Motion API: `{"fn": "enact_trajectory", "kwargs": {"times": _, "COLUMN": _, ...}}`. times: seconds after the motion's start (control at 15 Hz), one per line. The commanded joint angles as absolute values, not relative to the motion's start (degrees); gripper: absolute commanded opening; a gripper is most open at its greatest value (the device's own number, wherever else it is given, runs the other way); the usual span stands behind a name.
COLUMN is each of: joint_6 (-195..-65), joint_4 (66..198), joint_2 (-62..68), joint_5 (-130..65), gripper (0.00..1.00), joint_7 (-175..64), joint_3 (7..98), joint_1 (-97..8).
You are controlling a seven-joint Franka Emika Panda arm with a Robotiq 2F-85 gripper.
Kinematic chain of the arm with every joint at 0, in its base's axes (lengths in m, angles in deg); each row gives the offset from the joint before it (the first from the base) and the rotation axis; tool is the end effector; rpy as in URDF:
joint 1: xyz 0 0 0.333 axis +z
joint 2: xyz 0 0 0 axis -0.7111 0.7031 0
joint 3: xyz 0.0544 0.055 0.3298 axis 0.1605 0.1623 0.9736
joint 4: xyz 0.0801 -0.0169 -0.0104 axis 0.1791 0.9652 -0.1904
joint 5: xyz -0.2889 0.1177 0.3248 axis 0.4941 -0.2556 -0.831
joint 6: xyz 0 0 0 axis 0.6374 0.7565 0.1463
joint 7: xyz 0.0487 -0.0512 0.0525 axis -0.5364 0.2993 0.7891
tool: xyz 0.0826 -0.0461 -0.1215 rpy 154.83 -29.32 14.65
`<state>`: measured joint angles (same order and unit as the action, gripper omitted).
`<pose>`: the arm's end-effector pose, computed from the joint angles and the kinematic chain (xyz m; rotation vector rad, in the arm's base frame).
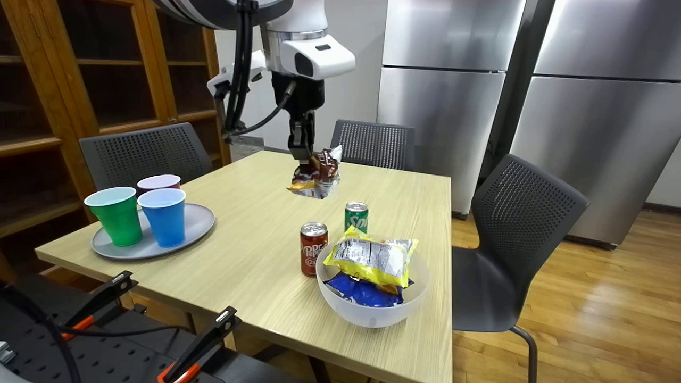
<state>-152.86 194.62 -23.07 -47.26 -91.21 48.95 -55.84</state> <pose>0.4377 -0.1444 0.2307 -2.4474 1.6826 -0.2611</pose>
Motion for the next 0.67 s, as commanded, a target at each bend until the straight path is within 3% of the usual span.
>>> {"fn": "enact_trajectory", "kwargs": {"times": 0.0, "joint_6": -151.35, "joint_4": 196.9, "joint_2": -25.47, "joint_5": -44.8, "gripper": 0.0, "joint_7": -92.77, "joint_3": 48.28, "joint_1": -59.83}}
{"fn": "enact_trajectory", "kwargs": {"times": 0.6, "joint_6": -150.91, "joint_4": 197.89, "joint_2": -22.53, "joint_5": -41.97, "gripper": 0.0, "joint_7": -95.04, "joint_3": 45.22, "joint_1": -66.21}}
